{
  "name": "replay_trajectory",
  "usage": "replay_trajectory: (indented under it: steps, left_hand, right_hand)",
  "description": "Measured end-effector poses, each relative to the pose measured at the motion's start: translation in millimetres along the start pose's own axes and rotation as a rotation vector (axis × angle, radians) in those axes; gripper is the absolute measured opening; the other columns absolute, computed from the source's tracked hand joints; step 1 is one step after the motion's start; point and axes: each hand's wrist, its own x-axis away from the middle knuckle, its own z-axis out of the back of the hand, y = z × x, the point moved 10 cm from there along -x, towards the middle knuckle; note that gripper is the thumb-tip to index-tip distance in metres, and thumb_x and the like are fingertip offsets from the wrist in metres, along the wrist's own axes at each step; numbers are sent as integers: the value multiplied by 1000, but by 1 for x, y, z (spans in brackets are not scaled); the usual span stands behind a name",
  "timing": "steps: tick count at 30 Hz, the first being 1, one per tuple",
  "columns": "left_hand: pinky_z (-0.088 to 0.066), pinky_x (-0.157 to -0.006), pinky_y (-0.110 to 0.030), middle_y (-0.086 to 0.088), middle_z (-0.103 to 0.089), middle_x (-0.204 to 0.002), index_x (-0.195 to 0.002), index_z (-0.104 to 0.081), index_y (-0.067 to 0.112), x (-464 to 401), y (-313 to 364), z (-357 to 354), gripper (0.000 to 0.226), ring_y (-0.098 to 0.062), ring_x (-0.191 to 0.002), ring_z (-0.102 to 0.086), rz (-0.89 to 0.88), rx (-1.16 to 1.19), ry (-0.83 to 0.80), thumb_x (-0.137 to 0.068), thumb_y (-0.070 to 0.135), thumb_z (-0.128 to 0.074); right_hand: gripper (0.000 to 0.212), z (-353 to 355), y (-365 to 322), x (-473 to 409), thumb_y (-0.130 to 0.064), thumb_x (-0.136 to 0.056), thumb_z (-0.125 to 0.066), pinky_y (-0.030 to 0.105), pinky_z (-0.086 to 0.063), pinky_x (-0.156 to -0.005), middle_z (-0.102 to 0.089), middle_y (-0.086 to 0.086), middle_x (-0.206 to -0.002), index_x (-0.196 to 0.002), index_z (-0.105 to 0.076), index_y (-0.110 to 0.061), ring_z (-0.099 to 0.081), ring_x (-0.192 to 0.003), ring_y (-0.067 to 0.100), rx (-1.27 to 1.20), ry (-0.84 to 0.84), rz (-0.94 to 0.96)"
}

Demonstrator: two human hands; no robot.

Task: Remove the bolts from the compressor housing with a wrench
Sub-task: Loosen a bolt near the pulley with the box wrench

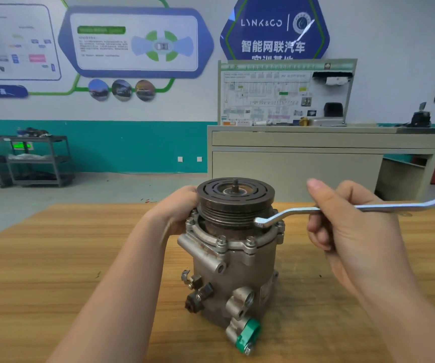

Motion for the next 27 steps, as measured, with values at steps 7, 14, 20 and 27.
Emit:
replay_trajectory:
  steps: [7, 14, 20, 27]
  left_hand:
    - [-51, -48, -19, -3, -71, -63, -86, -65, 7, 4, 12, -3, 21, -11, -54, -68, -75, -47, 19, -96, 0, -48]
    - [-51, -51, -18, -4, -73, -69, -87, -66, 5, 5, 15, 0, 19, -10, -59, -69, -97, -130, 18, -94, -1, -50]
    - [-53, -52, -22, -12, -72, -74, -93, -65, -4, 5, 6, -1, 14, -17, -62, -70, -28, 21, -18, -92, -2, -51]
    - [-50, -47, -19, -4, -71, -63, -83, -65, 5, 5, 10, 0, 22, -12, -54, -67, -44, -52, 37, -95, 1, -48]
  right_hand:
    - [39, -13, -19, 24, -39, -75, -68, 17, -39, -40, -59, 7, -48, -52, -47, -15, -48, -36, 9, 331, -30, 172]
    - [43, -51, -22, 50, -19, -90, -59, 10, -32, -54, -31, 5, -57, -59, -31, -14, -38, -51, 7, 671, -132, 405]
    - [41, -24, 14, 40, -18, -90, -57, 7, -33, -48, -36, 13, -56, -55, -36, -8, -43, -58, 17, 215, -64, -7]
    - [31, -17, 50, 14, -15, -72, -65, 16, -30, -34, -48, 6, -46, -49, -44, -19, -40, -34, 9, -197, -215, -400]
